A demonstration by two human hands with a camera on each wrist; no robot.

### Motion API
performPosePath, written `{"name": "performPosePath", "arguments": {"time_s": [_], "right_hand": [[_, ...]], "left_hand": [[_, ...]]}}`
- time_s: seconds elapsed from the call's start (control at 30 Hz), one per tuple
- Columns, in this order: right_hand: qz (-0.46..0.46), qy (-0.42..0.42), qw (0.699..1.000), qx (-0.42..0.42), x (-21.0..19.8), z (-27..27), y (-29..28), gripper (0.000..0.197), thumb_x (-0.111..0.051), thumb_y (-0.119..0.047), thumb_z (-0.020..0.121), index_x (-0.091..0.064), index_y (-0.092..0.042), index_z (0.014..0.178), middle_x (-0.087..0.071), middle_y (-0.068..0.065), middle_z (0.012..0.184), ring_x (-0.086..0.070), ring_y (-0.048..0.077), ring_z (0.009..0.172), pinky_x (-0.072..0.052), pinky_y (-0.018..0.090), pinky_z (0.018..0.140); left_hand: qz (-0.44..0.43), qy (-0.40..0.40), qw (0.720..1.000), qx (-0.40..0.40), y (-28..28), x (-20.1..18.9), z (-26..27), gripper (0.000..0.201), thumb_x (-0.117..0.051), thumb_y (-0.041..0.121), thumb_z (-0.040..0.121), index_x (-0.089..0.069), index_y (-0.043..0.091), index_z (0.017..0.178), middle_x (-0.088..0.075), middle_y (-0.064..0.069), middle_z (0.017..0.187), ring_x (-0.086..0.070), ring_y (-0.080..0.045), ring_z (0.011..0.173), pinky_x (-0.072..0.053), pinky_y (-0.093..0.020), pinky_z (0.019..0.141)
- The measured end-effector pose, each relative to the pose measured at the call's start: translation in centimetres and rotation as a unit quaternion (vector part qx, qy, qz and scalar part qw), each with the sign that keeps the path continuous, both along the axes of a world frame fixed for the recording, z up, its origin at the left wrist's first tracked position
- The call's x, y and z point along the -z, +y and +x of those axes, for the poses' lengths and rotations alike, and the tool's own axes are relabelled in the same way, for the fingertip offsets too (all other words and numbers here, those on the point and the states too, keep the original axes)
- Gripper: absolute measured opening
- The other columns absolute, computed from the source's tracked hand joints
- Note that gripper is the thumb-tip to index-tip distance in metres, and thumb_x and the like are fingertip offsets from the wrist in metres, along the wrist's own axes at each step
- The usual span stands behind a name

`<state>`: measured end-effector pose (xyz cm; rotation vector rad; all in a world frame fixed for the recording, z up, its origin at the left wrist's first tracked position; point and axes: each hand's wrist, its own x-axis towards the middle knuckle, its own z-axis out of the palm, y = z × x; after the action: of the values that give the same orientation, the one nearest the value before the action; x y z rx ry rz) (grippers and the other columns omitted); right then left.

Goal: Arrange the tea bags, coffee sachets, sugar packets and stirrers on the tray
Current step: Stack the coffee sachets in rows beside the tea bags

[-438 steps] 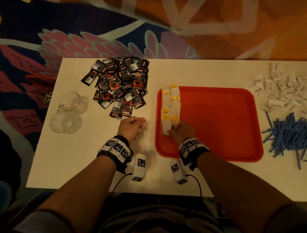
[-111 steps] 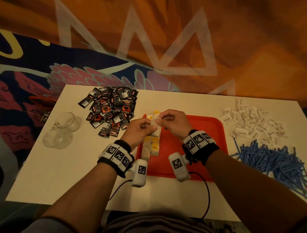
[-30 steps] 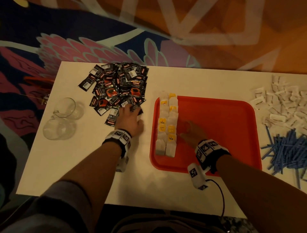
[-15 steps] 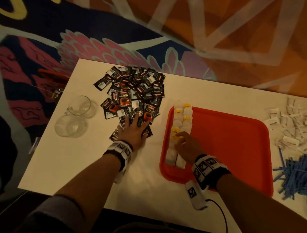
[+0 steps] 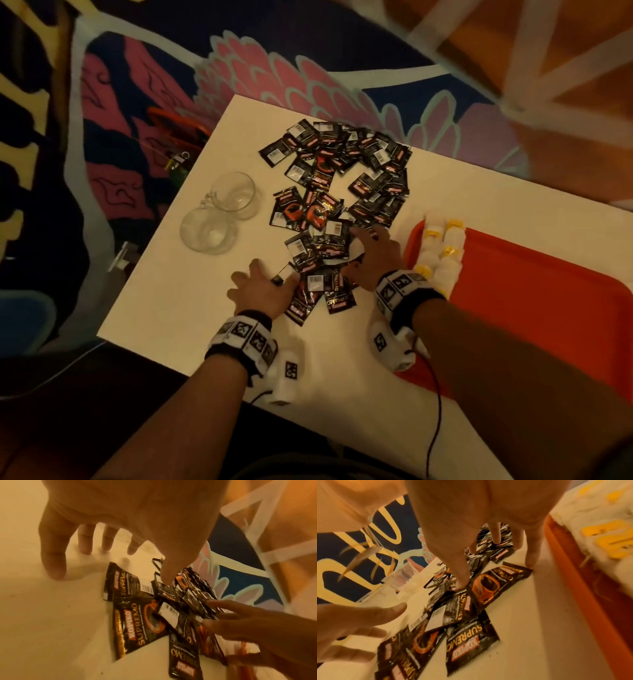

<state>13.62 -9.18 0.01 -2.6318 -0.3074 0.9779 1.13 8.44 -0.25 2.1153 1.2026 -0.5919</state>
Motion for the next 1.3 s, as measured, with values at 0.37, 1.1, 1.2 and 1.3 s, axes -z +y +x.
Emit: {"name": "performPosePath", "arguments": {"time_s": [0.37,1.1,1.2,1.3], "right_hand": [[0.037,0.023,0.999,-0.011,0.7,-2.1,2.9,0.068,-0.070,-0.030,0.086,-0.038,-0.039,0.145,-0.022,0.000,0.153,-0.023,0.029,0.137,-0.033,0.043,0.110],[-0.025,-0.052,0.997,0.060,1.4,0.8,-0.3,0.081,-0.080,-0.031,0.076,-0.035,-0.033,0.142,-0.020,0.005,0.152,-0.030,0.035,0.134,-0.043,0.048,0.103],[-0.068,-0.036,0.997,0.001,1.1,2.0,-0.1,0.090,-0.078,-0.038,0.078,-0.022,-0.042,0.149,-0.004,0.004,0.160,-0.018,0.037,0.142,-0.038,0.051,0.107],[-0.069,-0.014,0.997,-0.018,1.1,2.0,0.8,0.091,-0.076,-0.038,0.081,-0.016,-0.046,0.150,-0.007,0.005,0.160,-0.015,0.036,0.143,-0.036,0.054,0.109]], "left_hand": [[-0.088,-0.118,0.986,0.082,-2.5,1.0,5.2,0.077,-0.079,0.029,0.083,-0.040,0.026,0.148,-0.040,-0.016,0.133,-0.046,-0.037,0.123,-0.040,-0.041,0.107],[-0.043,-0.235,0.971,-0.003,1.6,1.7,6.3,0.045,-0.059,0.000,0.091,-0.051,0.005,0.134,-0.057,-0.016,0.129,-0.054,-0.029,0.119,-0.040,-0.028,0.093],[-0.057,-0.215,0.973,0.058,2.2,1.3,8.1,0.065,-0.057,-0.003,0.091,-0.037,0.016,0.150,-0.029,-0.014,0.147,-0.040,-0.021,0.130,-0.029,-0.020,0.103],[-0.046,-0.161,0.978,0.127,2.6,1.4,9.5,0.083,-0.065,0.010,0.090,-0.019,0.026,0.158,-0.026,-0.013,0.150,-0.043,-0.029,0.131,-0.034,-0.033,0.109]]}}
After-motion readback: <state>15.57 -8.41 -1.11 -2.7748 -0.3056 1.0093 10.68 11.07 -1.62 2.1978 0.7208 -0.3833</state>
